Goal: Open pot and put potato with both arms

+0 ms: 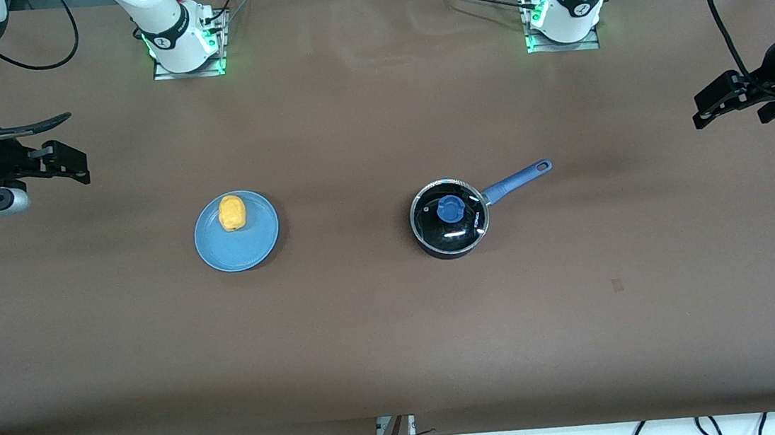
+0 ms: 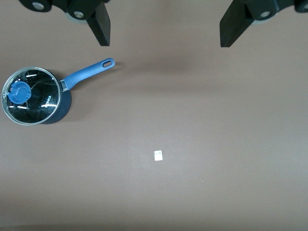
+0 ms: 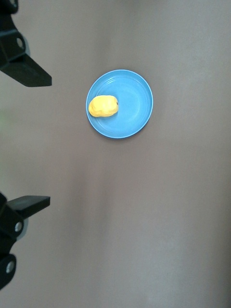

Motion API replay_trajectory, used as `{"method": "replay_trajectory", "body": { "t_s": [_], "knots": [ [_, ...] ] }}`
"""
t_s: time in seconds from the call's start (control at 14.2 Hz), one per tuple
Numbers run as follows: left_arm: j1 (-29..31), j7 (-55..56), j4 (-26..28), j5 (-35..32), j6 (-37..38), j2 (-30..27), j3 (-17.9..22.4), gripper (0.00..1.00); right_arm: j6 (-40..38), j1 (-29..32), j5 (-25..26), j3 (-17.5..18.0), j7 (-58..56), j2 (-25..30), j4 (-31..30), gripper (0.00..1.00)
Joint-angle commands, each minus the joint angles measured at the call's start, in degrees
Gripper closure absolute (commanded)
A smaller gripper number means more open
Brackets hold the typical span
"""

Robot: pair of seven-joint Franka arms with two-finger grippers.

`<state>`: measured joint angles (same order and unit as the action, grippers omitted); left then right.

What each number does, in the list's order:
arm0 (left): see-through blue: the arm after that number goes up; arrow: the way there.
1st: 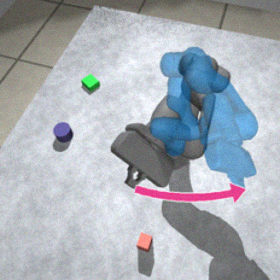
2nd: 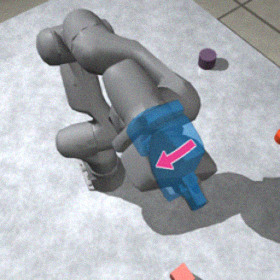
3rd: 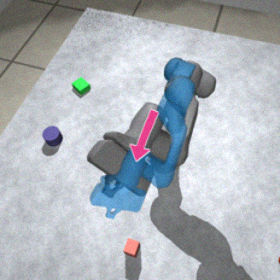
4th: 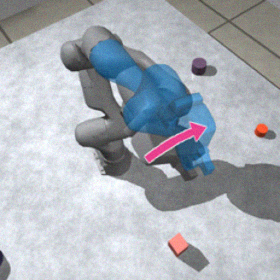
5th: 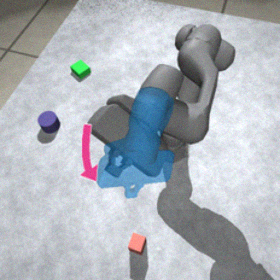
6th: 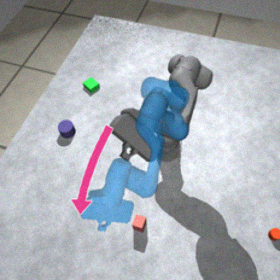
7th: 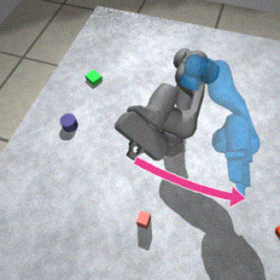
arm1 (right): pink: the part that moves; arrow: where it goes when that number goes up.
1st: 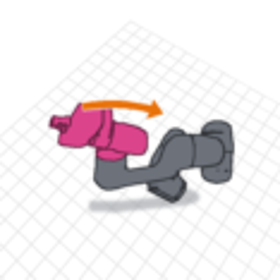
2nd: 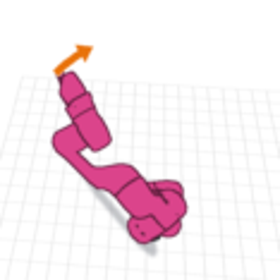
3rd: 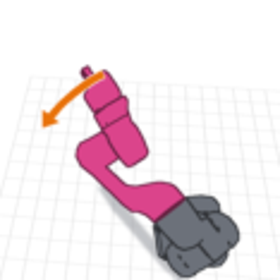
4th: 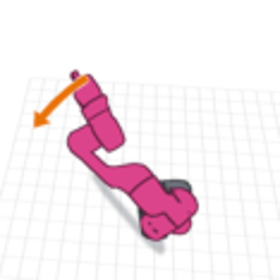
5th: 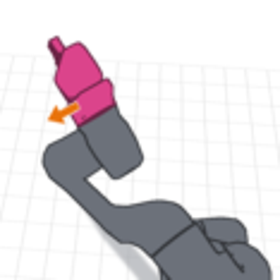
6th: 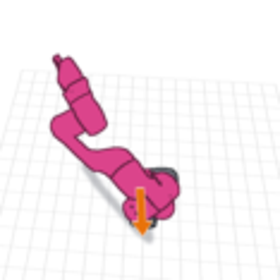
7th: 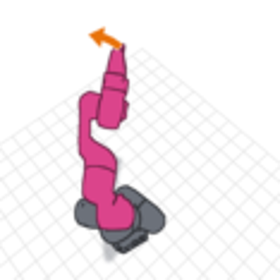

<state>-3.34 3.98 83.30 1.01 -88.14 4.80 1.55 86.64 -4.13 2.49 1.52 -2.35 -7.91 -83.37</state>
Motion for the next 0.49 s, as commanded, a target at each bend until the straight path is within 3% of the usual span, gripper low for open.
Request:
{"method": "replay_trajectory", "body": {
  "t_s": [0.0, 0.42],
  "knots": [
    [-0.26, -0.82, -1.29, 0.75, 0.07, 0.38, 0.39, 0.00, -0.69, 0.35, -0.29, 0.50, 0.24, -0.70, 1.63, 0.00],
    [-3.15, 2.86, -1.29, -1.80, 0.16, 1.96, 0.12, 0.00, -0.60, 0.18, -0.29, 0.59, 0.68, -0.79, 1.63, 0.00]
  ]
}}
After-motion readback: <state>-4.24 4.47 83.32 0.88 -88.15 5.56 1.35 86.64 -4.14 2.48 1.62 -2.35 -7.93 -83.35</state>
